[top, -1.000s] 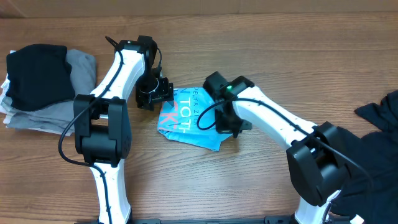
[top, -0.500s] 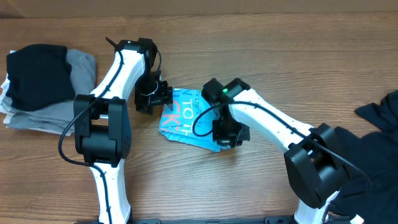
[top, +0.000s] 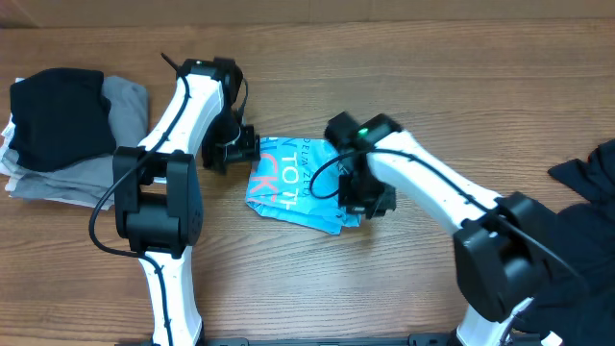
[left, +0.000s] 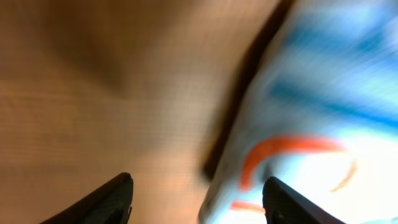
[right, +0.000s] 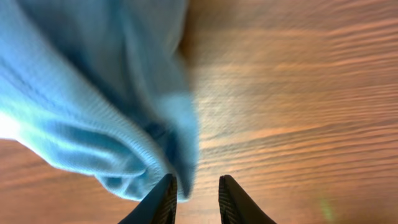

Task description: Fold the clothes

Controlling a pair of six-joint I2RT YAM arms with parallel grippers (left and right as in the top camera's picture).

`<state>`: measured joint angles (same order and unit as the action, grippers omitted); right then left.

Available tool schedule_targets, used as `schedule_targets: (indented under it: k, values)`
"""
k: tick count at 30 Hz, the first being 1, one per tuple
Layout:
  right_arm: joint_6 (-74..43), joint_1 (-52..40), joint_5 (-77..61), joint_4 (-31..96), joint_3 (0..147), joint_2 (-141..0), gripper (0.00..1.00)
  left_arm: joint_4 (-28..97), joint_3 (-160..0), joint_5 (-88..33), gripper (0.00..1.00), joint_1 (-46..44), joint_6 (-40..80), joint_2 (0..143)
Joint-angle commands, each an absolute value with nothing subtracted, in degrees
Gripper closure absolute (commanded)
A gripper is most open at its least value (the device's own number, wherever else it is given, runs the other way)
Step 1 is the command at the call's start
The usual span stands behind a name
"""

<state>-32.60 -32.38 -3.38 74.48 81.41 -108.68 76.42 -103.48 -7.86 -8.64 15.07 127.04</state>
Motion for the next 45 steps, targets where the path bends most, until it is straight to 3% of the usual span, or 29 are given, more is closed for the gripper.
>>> schedule_targets:
  k: [1, 8, 15, 26, 32, 39, 45]
  values:
    - [-33.52, -29.78, -2.48, 73.21, 81.43, -102.91, 0.73, 70.85, -108.51, -7.16, 0.27, -8.82, 13.04, 121.49]
    - [-30.79, -28.12, -10.04, 70.54, 81.43, -98.37, 0.73, 55.64, -108.03, -8.62, 0.25, -10.92, 10.22, 122.96]
    - [-28.1, -31.46, -15.81, 67.66, 81.1, -99.37, 0.86, 53.08, -108.03, -9.23, 0.27, -13.47, 8.71, 127.63]
    - [-29.02, -31.81, -23.81, 53.93, 69.82, -102.96, 0.87, 64.79, -108.03, -5.82, 0.25, -14.63, 7.68, 135.63]
    - [-30.28, -31.38, -23.27, 47.94, 63.35, -103.0, 0.87, 77.89, -108.03, -0.58, 0.33, -14.63, 7.77, 137.75]
    - [-30.22, -26.0, -6.42, 46.28, 61.78, -103.0, 0.86, 91.07, -106.69, -2.15, 0.41, -14.68, 11.4, 138.56]
    - [-23.07, -17.15, -2.44, 41.41, 62.13, -102.98, 0.86, 90.13, -106.54, -9.69, 0.46, -14.66, 11.62, 136.68]
